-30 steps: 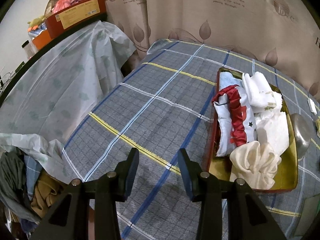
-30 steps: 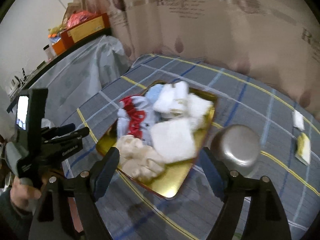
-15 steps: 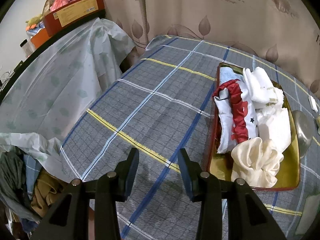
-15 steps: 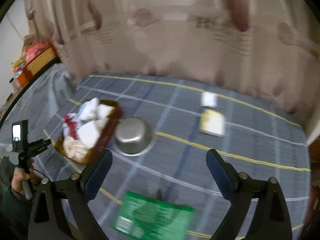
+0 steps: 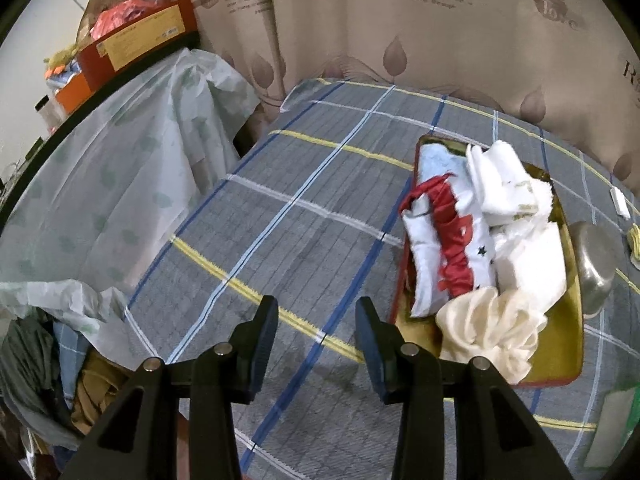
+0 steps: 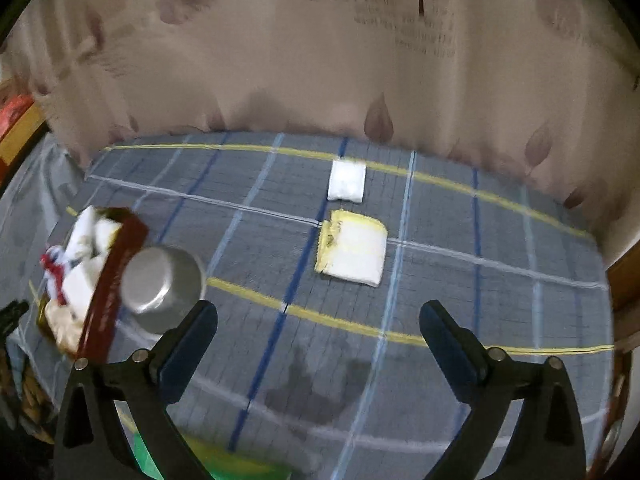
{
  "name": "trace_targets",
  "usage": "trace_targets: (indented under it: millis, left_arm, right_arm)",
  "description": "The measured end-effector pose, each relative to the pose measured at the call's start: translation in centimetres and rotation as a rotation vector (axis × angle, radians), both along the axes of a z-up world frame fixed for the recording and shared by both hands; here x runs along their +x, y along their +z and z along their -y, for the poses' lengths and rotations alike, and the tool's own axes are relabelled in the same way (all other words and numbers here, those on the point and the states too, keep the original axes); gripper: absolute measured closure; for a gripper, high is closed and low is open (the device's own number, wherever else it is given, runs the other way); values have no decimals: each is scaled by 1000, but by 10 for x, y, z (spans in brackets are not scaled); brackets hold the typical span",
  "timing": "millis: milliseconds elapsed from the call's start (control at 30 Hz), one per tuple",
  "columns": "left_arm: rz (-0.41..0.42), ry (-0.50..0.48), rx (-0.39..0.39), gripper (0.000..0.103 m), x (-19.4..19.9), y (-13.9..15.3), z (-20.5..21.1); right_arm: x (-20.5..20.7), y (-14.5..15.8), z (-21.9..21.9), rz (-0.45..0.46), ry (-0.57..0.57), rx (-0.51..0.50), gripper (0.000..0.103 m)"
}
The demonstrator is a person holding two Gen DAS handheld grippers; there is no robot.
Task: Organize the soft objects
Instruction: 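Move the right gripper to the white-and-yellow towel and grasp it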
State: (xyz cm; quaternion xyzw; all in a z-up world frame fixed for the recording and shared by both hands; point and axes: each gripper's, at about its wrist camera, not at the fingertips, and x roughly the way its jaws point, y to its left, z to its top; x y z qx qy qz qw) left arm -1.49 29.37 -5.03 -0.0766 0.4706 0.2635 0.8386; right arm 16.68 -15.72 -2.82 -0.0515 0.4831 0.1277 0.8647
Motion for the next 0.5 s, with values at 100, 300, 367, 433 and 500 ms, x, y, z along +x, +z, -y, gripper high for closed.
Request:
trace_targets:
  millis: [100, 300, 367, 433, 500]
  left_arm:
    - [-3, -22, 8, 62, 12, 8, 7]
    - [11, -106, 20, 62, 41, 29, 34]
    - [12, -138, 25, 62, 53, 34, 45]
    - [8, -160, 22, 62, 62, 36, 54]
    - [-2, -193, 0, 62, 77, 35, 67]
  right_arm:
    - [33, -27, 3, -35, -40, 2, 3]
    - [76, -65, 8, -71, -102, 7, 3]
    - [84, -73, 8, -76, -111, 11, 3]
    - [93, -83, 8, -86, -120, 12, 3]
    - [96, -91, 8, -88, -125, 5, 3]
